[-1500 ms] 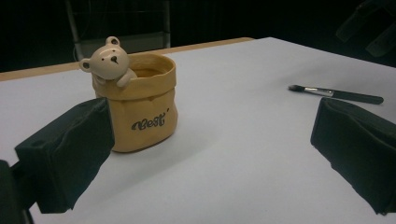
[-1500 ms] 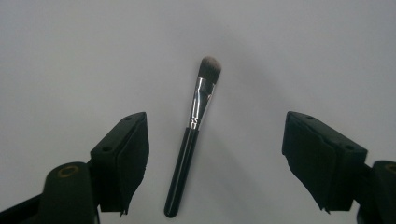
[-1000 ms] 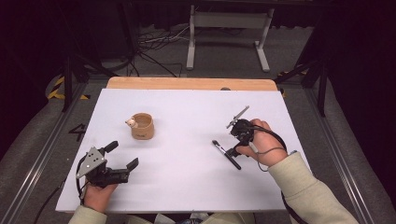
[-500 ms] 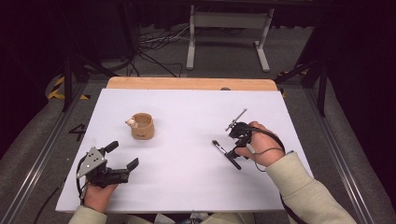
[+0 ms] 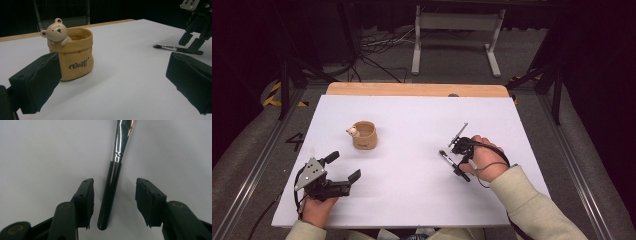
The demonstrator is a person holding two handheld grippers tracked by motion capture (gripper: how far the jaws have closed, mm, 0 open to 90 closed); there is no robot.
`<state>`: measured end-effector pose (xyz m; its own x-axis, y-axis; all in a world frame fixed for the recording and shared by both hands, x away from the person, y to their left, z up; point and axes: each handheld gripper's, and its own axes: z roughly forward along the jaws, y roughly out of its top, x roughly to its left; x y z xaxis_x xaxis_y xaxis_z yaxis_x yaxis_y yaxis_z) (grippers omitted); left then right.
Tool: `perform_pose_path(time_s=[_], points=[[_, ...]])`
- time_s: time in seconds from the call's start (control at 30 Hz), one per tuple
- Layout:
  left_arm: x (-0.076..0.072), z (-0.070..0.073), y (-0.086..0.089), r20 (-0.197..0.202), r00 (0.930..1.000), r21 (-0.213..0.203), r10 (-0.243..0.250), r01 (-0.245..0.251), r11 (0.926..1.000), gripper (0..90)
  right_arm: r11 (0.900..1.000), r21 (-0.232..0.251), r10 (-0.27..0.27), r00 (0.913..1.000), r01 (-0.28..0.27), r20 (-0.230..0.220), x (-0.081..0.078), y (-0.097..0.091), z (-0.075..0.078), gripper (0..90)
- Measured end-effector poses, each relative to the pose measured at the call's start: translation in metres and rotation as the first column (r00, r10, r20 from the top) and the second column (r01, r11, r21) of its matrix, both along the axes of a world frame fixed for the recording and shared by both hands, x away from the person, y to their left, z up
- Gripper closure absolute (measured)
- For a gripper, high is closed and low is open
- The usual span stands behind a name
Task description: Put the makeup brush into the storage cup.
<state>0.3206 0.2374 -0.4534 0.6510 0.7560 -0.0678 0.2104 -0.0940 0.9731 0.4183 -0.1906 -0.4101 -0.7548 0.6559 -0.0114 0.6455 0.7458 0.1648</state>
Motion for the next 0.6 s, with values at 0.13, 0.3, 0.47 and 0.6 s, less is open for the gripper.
perform_pose_path(time_s=[0.13,0.3,0.47,0.6], points=[[0.0001,0.0,-0.0005,0.001,1.0,0.005,-0.003,0.003,1.0,0.9,0.9998,-0.018,-0.007,1.0,0.007,-0.007,-0.0009,0.0019,-0.0024,56.9],[-0.0001,0.0001,-0.0015,0.001,1.0,0.013,-0.004,0.004,0.9999,1.0,0.9981,-0.058,-0.023,0.9997,0.023,-0.009,-0.0039,0.007,-0.0054,68.6],[-0.0001,0.0003,-0.0012,0.002,1.0,0.011,-0.004,0.004,0.9999,1.0,0.9971,-0.074,-0.021,0.9996,0.019,-0.019,-0.0042,0.0091,-0.008,75.3],[-0.0004,0.0008,-0.0022,0.006,0.9999,0.018,-0.013,0.012,0.9998,1.1,0.9971,-0.067,-0.038,0.9989,0.036,-0.026,-0.0049,0.0097,-0.0081,78.4]])
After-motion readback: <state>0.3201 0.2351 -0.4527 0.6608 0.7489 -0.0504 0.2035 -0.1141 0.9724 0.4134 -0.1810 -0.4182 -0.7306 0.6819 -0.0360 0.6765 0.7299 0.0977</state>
